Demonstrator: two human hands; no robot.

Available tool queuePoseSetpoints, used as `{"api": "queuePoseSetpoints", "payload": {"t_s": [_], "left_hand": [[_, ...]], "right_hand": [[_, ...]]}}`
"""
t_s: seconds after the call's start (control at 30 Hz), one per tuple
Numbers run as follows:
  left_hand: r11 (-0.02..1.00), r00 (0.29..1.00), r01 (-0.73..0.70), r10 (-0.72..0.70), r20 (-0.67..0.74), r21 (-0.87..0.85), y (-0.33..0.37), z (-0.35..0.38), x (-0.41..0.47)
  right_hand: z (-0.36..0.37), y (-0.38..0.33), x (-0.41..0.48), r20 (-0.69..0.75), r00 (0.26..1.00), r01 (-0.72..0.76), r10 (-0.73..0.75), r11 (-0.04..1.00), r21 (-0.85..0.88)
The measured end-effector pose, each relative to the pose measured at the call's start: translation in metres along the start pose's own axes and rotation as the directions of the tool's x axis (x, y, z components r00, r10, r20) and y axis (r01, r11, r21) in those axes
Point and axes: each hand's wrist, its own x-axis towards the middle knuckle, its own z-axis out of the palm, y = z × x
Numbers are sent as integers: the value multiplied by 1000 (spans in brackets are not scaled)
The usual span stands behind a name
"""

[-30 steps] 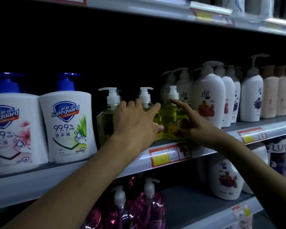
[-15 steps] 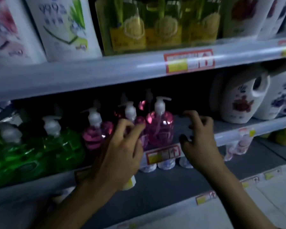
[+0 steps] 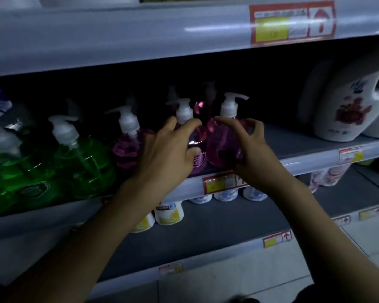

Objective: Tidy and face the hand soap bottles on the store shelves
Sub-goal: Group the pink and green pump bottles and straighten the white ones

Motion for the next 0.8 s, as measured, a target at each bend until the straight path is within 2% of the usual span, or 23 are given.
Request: {"api": "queuePoseSetpoints", "payload": {"t_s": [0.07,0.13,0.17,0.23,0.3,0.37,0.43,0.53,0.67,0.8], "left_hand": [[999,999,-24,25,34,-28,-2,-3,0],[987,997,-68,74,37,-144,-4,-10,-5],[973,996,-88,90,-1,-211,-6,-17,-10],[958,982,-116,71,-174,-262,-15,-32,-26],[975,954,-83,18,-300,-207,-33,-43,-45],[984,974,10,-50,-222,-175,-49,-47,-55],[979,991,120,-128,-37,-167,-59,-43,-57],[958,973,210,-185,139,-194,-64,-35,-51],[963,976,187,-162,143,-191,-65,-26,-45],[977,980,186,-177,94,-107,-59,-22,-48]], "right_hand": [[1,-1,-1,23,1000,-15,14,1000,15],[2,-5,-5,-13,999,-36,36,999,7],[2,-9,-7,-86,996,-37,33,999,-36],[0,-19,-13,-268,963,-22,-4,995,-93],[1,-32,-16,-298,953,37,-59,996,-80],[8,-44,-17,-168,978,105,-120,990,-97],[18,-51,-13,0,991,135,-136,983,-128],[31,-51,-4,113,989,116,-98,979,-165],[41,-57,4,117,990,102,-82,979,-177],[45,-72,5,99,994,64,-42,972,-227]]}}
